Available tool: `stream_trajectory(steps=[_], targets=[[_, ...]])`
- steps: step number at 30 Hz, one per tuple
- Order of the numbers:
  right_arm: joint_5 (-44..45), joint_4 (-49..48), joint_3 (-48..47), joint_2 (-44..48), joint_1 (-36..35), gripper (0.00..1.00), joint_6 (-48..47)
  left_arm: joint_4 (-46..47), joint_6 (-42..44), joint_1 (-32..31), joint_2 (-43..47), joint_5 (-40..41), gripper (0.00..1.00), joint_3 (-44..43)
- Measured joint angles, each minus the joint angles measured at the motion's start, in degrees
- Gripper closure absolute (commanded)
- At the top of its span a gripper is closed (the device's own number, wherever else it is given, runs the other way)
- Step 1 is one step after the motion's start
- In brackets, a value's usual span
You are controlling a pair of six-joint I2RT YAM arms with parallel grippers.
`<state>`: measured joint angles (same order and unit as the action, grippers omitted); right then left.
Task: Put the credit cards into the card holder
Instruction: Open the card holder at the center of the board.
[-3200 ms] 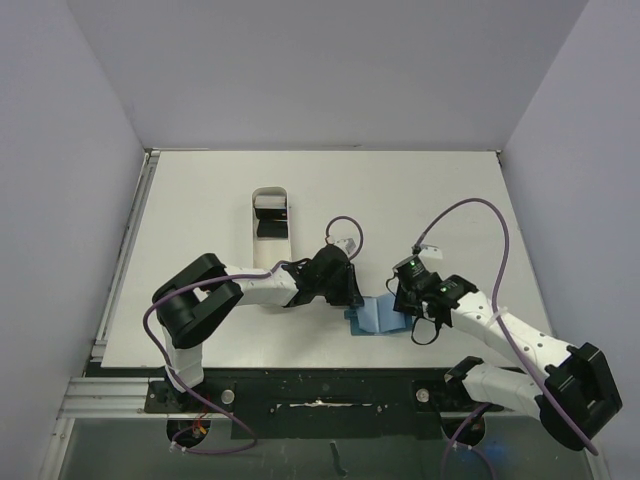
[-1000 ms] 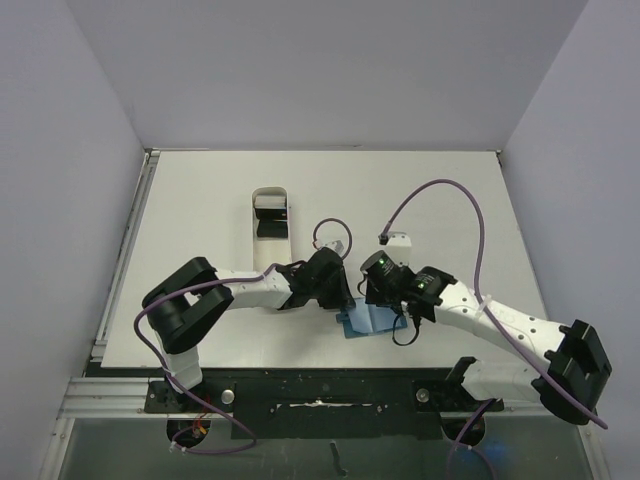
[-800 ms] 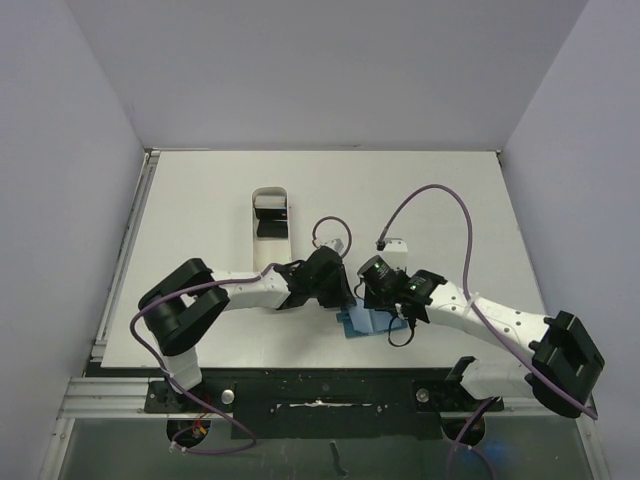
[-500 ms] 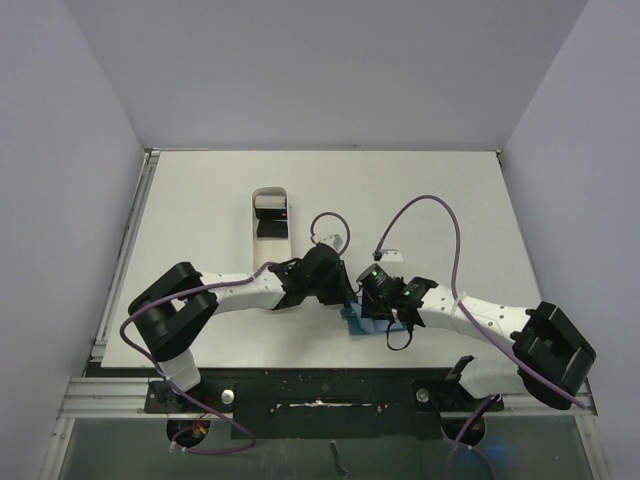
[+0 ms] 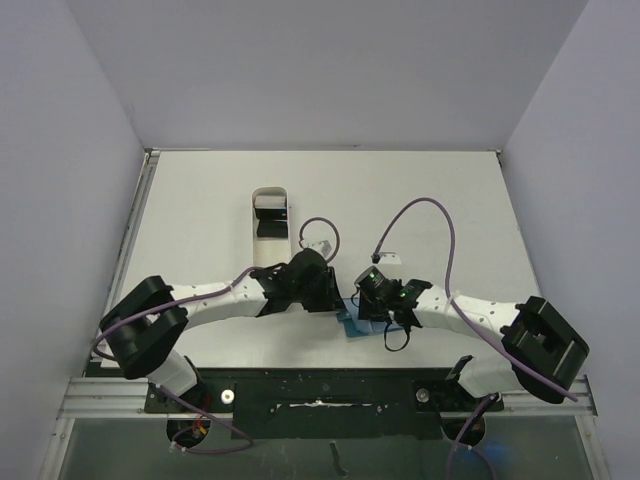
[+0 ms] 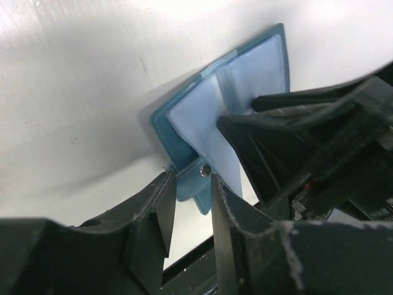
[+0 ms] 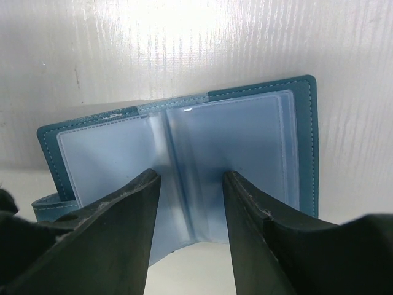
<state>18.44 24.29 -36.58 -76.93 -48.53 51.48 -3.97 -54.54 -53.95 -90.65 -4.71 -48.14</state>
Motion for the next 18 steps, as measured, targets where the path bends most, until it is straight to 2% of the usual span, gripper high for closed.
stream_trajectory(steps=[9,18], targets=[[0.94,-0.59,-0.81,-1.64,-1.01,0.54,0.15,-1.01,7.02,-1.79,3.78,-0.09,0.6,0.55],[1.42,0.39,-1.79,-2.56,-1.36,0.54,0.46,-5.25,12.46,-5.77,-2.16,4.83,0.56,-1.77]])
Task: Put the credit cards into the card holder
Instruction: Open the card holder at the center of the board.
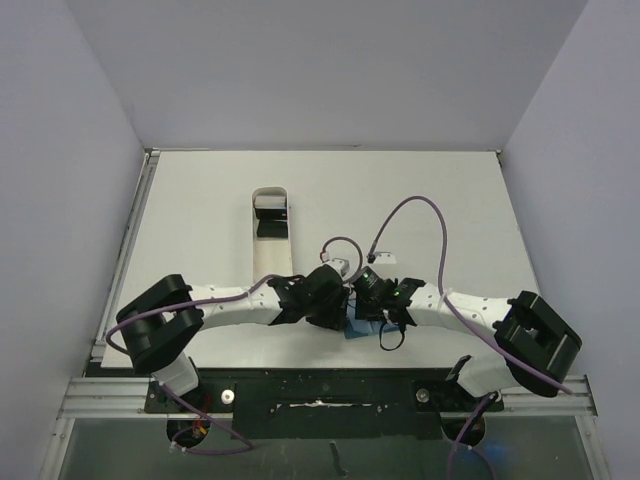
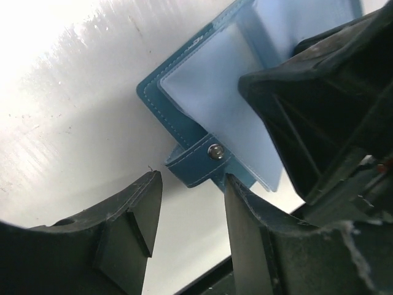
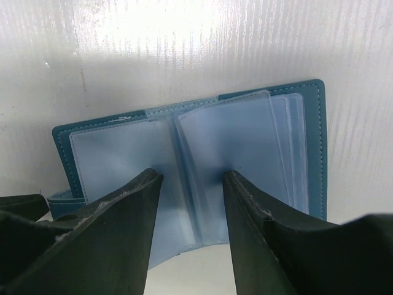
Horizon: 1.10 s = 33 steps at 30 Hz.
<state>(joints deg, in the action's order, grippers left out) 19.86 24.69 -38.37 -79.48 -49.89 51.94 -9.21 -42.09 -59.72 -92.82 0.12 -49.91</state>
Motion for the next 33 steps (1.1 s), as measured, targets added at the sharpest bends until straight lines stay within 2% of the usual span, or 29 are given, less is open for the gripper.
stream_trajectory(steps=[5,15,25,33], targets=[[0.13,0.28,-0.31,-0.33,-0.09,0.54,-0.02,-1.77,1.05,-1.49,-2.34,4.7,0.57,-0.85],[0.37,0.57,-0.55,-0.61,-0.26,0.55,0.02,-3.8,-1.64,-1.62,-2.14,13.9,0.7,-1.09],[0.68,3.91,-1.2,0.31,-1.6,0.52,0.2,-2.99,-4.83,-1.75,-0.13,14.73,0.85,0.94],[0.57,4.9,-1.27,0.02,-1.66,0.47,0.07,-0.52,-6.21,-1.68,0.61,14.01,0.84,1.77]])
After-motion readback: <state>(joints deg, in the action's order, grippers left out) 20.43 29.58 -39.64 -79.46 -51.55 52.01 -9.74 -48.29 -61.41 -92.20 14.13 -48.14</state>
